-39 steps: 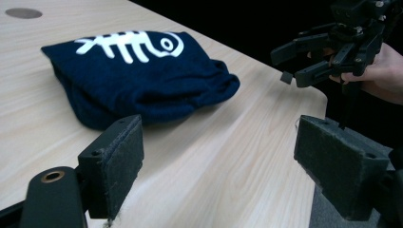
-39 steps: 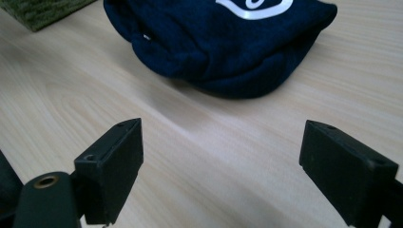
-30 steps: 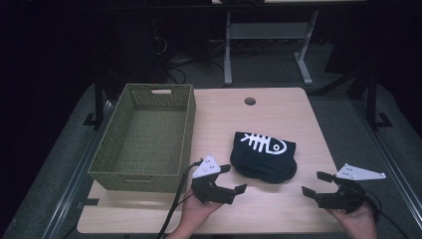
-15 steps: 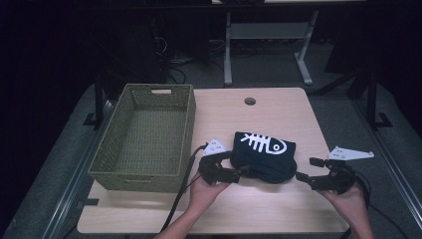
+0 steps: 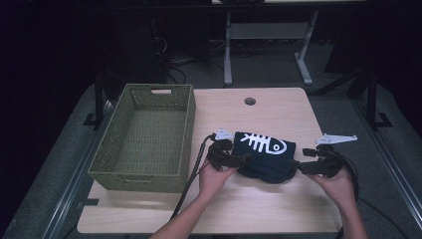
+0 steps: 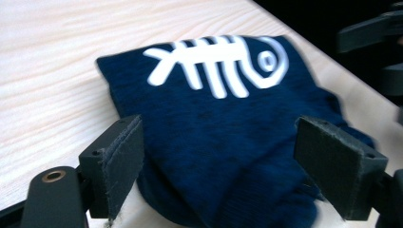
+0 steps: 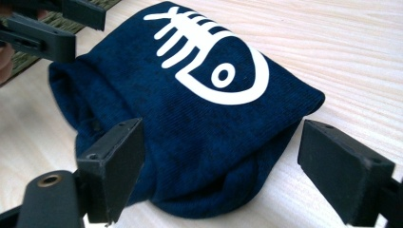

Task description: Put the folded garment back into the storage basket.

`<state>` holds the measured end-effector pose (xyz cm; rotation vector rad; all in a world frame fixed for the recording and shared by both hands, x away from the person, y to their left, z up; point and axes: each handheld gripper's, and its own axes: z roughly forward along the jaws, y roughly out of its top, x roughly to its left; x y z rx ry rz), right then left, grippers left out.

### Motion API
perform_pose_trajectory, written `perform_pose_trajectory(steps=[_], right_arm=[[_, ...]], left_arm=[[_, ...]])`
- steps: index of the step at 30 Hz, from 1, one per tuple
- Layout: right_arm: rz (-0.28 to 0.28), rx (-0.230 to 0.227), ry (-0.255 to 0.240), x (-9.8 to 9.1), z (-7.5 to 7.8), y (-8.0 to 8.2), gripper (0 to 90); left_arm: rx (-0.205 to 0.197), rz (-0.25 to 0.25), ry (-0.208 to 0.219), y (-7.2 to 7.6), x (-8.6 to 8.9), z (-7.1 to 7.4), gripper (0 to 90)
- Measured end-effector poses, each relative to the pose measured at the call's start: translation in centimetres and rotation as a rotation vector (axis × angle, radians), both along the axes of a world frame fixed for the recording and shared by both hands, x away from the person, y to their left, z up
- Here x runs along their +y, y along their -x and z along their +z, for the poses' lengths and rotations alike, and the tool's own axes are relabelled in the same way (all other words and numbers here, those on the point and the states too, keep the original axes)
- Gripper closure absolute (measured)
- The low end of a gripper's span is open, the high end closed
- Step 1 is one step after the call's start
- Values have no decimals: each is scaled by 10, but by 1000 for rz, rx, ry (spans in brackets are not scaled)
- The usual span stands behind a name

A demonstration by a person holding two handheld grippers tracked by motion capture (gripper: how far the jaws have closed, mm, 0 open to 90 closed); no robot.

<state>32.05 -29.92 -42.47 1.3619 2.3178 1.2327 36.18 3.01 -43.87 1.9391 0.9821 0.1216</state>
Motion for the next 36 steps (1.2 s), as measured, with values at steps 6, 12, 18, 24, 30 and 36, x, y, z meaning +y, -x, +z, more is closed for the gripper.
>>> perform_pose_trajectory(steps=[6,12,18,24,30,36], right_arm=[[-26,56,4,3,-12,-15,187],[-50,98,-1,3,-21,-24,240],[-73,157,22,7,-33,-29,309],[-74,159,50,13,-38,-30,360],[-85,155,58,13,-41,-28,414],[-70,134,74,18,-41,-26,542]], left_arm=[[55,26,-13,-12,-3,-8,173],[107,22,-48,-20,-4,-18,193],[146,3,-3,-23,-3,-25,322],[143,-3,-11,-21,-5,-25,386],[135,-17,-24,-16,-6,-26,410],[145,-24,-27,-10,-9,-26,501]])
